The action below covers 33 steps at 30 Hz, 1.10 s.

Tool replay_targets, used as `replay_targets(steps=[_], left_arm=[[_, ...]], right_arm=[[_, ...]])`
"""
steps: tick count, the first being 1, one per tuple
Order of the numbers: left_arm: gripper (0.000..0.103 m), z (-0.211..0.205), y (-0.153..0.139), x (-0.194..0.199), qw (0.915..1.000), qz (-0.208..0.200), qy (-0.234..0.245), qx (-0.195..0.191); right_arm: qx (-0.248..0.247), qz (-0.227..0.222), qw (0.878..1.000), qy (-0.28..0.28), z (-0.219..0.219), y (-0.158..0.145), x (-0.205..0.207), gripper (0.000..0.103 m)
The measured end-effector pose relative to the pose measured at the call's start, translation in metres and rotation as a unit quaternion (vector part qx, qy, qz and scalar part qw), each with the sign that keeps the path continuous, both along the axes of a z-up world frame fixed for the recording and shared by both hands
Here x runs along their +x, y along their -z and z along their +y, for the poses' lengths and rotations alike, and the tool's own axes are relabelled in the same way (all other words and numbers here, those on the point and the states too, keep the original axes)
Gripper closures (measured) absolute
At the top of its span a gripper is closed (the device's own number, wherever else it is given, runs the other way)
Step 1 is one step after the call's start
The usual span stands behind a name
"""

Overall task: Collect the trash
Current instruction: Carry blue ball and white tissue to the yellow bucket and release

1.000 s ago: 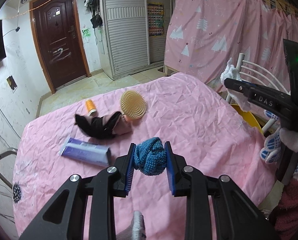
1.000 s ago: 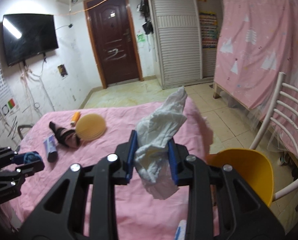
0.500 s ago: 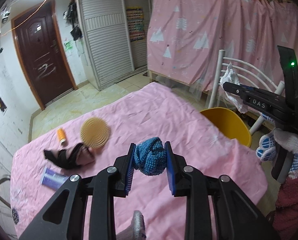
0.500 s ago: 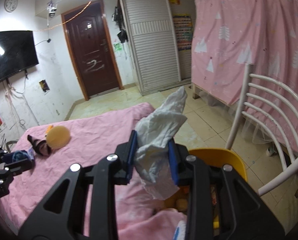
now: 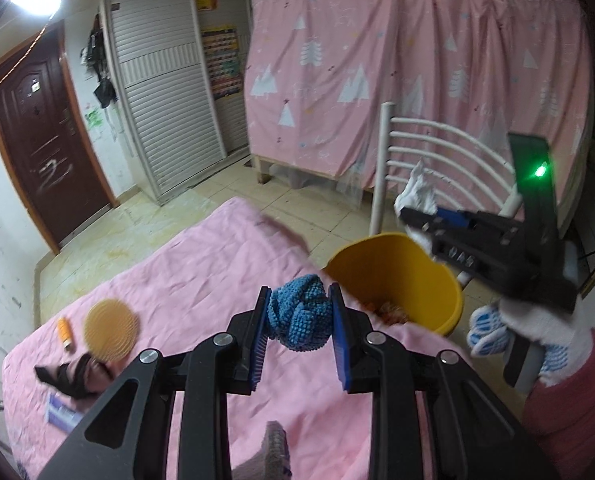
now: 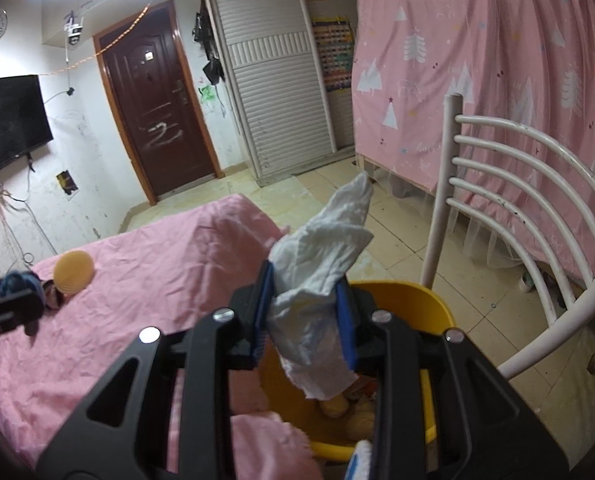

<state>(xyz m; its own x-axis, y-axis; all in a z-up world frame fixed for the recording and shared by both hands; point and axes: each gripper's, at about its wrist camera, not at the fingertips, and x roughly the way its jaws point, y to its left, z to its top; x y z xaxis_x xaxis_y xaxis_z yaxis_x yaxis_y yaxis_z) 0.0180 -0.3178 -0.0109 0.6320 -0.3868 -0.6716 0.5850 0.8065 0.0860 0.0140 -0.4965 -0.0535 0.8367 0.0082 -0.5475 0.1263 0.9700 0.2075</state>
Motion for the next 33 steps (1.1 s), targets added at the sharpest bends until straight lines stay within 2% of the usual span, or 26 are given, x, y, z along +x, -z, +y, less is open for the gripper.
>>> replay_targets(steps=[3,6,9,10,16,21,27,29,30,31,33], left_arm=[[0.084,-0.018,0.000,0.004,0.9999,-0.001,0.012,-0.005],[0.084,-0.036,0.001,0.007,0.9997,-0.007,0.024,-0.004],[0.084,-0.053,0.004,0.014,0.9993,-0.005,0.036,-0.008],[0.084,-0.057,0.004,0.016,0.9993,-0.004,0.037,-0.009],[0.084,-0.078,0.012,0.031,0.9988,0.009,0.039,-0.028],[0.084,-0.093,0.015,0.038,0.9968,0.020,0.048,-0.061],[0.083,-0.107,0.021,0.050,0.9953,0.030,0.042,-0.082],[0.080,-0.109,0.023,0.050,0.9949,0.035,0.043,-0.084],[0.074,-0.110,0.024,0.050,0.9949,0.036,0.044,-0.084],[0.060,-0.110,0.025,0.050,0.9950,0.036,0.043,-0.083],[0.044,-0.109,0.025,0.051,0.9956,0.031,0.039,-0.080]], right_arm=[[0.001,0.003,1.000,0.008,-0.008,0.005,0.002,0.075],[0.006,0.007,1.000,0.015,-0.016,0.013,0.003,0.069],[0.007,0.012,1.000,0.019,-0.024,0.019,0.005,0.045],[0.011,0.011,1.000,0.021,-0.027,0.020,0.006,0.042],[0.040,-0.005,0.998,0.054,-0.048,0.019,0.000,0.042],[0.061,-0.029,0.993,0.100,-0.073,0.013,-0.015,0.042],[0.068,-0.042,0.990,0.115,-0.079,0.009,-0.021,0.042],[0.067,-0.043,0.990,0.115,-0.078,0.009,-0.021,0.042],[0.068,-0.042,0.990,0.114,-0.078,0.010,-0.020,0.042],[0.067,-0.042,0.990,0.114,-0.077,0.010,-0.020,0.042],[0.067,-0.041,0.991,0.112,-0.078,0.011,-0.020,0.042]])
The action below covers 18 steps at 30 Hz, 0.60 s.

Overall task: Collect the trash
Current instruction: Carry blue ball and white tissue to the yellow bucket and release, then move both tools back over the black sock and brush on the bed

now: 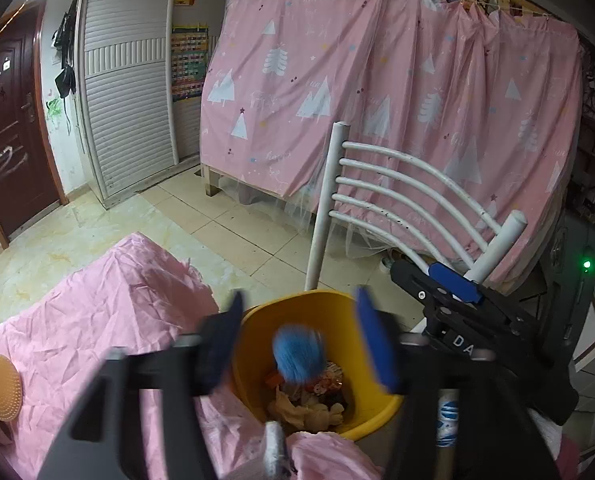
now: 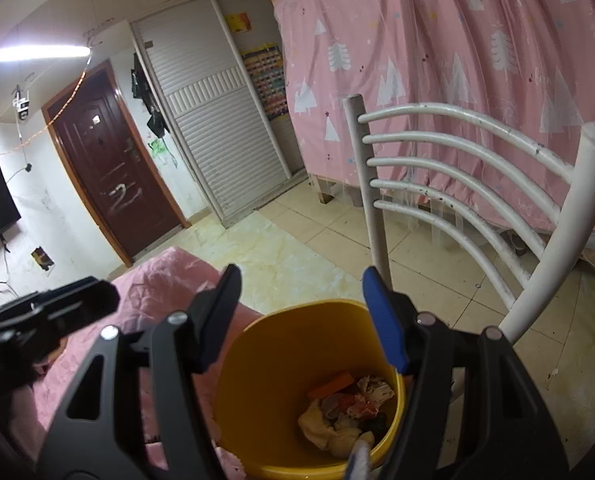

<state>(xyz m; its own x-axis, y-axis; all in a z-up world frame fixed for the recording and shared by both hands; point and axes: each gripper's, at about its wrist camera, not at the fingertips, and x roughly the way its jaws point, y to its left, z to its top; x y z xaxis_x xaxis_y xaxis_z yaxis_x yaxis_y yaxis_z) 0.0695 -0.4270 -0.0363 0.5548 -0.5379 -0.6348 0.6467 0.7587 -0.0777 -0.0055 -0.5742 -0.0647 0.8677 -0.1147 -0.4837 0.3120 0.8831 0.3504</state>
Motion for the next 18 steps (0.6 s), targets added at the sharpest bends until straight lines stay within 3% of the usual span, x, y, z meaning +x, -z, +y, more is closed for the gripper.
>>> replay_targets(steps=[18], left_arm=[[0.044,0.047,-0.018,-0.004,0.9993,-0.020,-0.032,-0.008]], right_arm=[[-0.016,-0.010,0.998,-0.052,0.044,-0.016,0.005,0.042]])
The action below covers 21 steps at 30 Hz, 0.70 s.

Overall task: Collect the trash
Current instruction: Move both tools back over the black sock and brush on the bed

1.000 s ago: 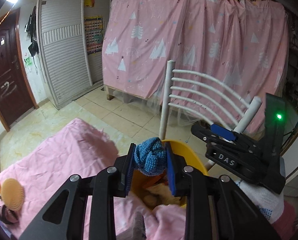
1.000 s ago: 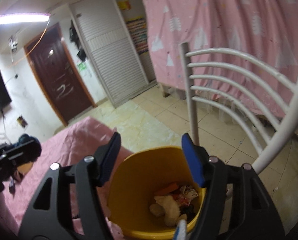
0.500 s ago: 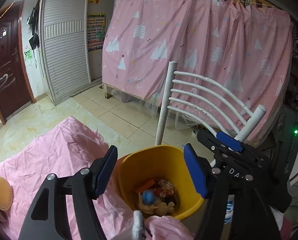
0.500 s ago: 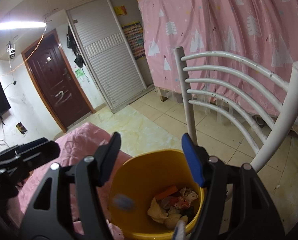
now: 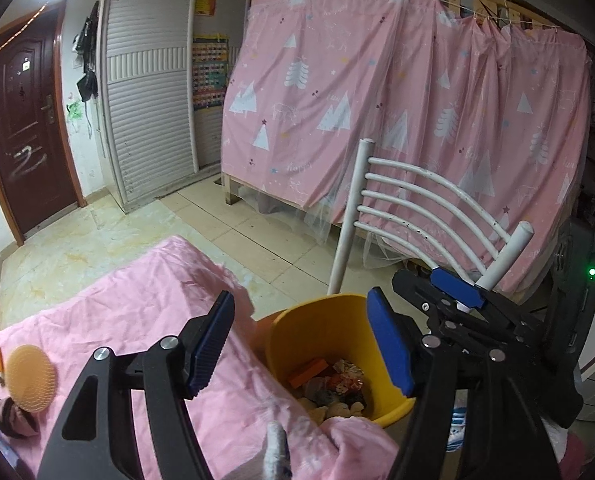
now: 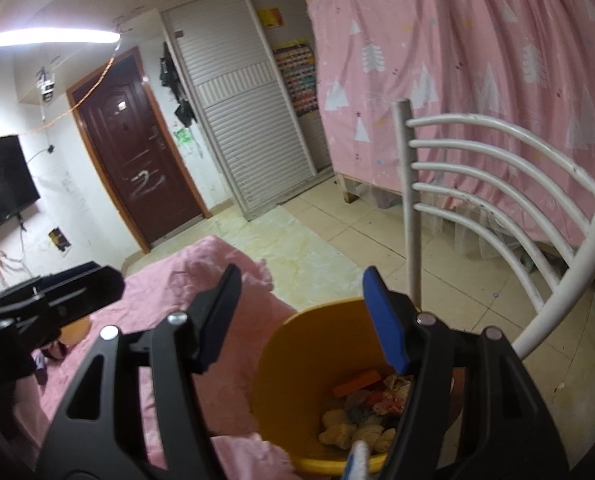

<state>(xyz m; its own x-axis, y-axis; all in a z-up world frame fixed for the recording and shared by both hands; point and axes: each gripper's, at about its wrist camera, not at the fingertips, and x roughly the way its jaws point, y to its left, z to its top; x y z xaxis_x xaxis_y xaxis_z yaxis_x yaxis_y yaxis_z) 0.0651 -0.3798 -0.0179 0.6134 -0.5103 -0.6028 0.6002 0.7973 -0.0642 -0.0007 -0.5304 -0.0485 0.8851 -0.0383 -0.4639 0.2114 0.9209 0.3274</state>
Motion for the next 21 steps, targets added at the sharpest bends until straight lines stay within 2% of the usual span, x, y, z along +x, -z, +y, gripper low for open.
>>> replay_targets(steps=[4,8,18,21], left_arm=[[0.044,0.019,-0.010,-0.003,0.9999,-0.009,-0.014,-0.002],[0.043,0.045,-0.016,-0.003,0.9991,-0.019,-0.037,0.007],[0.040,0.131,-0.019,0.014,0.9937,-0.019,-0.110,0.015],[0.035,0.155,-0.017,0.018,0.9915,-0.019,-0.128,0.015]], right_arm=[[-0.002,-0.001,1.000,-0.020,0.017,-0.007,0.005,0.038],[-0.010,0.000,0.999,-0.045,0.039,-0.012,0.011,0.037],[-0.031,0.014,0.994,-0.100,0.102,-0.018,0.031,0.033],[-0.038,0.018,0.993,-0.113,0.118,-0.020,0.036,0.032]])
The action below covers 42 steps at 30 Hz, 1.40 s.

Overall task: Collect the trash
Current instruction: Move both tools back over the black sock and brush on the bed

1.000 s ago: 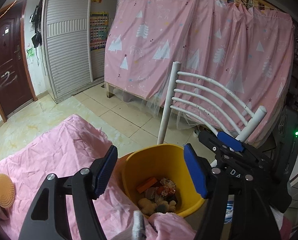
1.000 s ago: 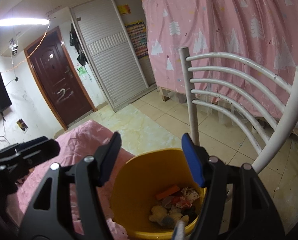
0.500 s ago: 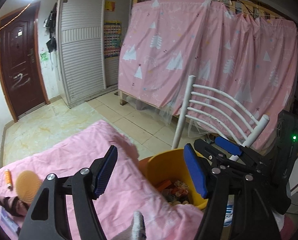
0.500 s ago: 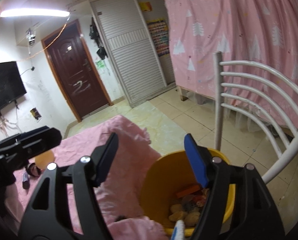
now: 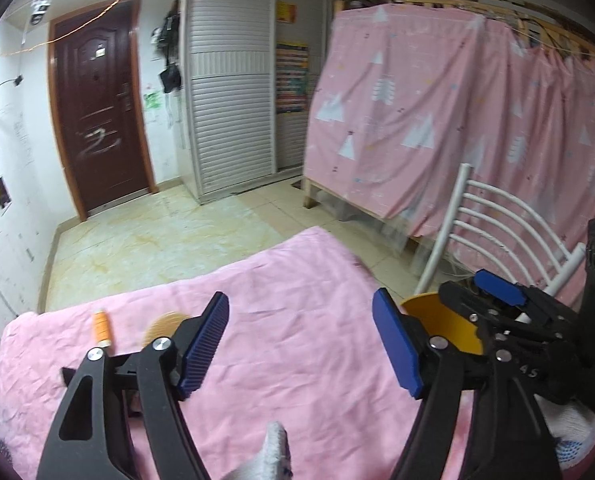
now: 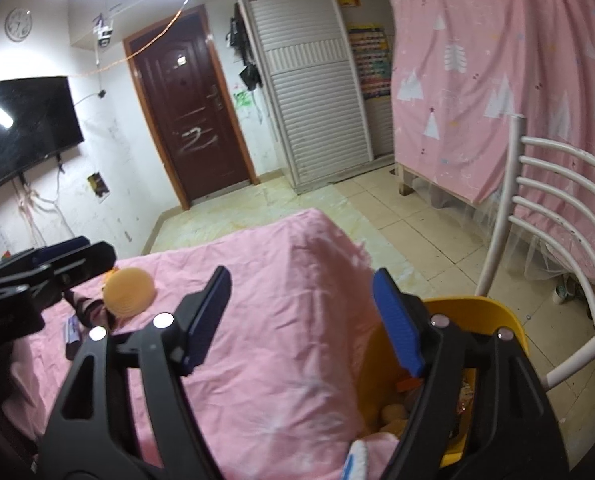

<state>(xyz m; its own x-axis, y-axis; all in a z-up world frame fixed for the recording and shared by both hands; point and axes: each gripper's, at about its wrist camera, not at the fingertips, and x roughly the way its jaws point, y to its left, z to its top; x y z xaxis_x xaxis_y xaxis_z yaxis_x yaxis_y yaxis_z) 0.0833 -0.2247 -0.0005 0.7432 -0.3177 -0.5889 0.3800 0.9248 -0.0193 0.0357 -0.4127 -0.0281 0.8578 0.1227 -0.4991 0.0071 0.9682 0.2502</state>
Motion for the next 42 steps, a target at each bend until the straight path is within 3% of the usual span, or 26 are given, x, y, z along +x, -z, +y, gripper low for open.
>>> replay_targets(steps=[13,20,31,42], left_arm=[[0.030,0.080,0.009,0.009,0.9986,0.002,-0.053,0.001],[0.029,0.118,0.029,0.020,0.9966,0.037,-0.073,0.008],[0.019,0.141,0.062,0.035,0.9944,0.078,-0.068,0.019],[0.017,0.152,0.074,0.047,0.9926,0.085,-0.081,0.029]], right_arm=[[-0.028,0.012,0.998,-0.047,0.062,-0.010,0.020,0.025],[-0.041,0.021,0.996,-0.072,0.091,-0.011,0.032,0.022],[-0.059,0.036,0.993,-0.099,0.129,-0.010,0.054,0.017],[-0.059,0.052,0.989,-0.122,0.159,-0.008,0.079,0.015]])
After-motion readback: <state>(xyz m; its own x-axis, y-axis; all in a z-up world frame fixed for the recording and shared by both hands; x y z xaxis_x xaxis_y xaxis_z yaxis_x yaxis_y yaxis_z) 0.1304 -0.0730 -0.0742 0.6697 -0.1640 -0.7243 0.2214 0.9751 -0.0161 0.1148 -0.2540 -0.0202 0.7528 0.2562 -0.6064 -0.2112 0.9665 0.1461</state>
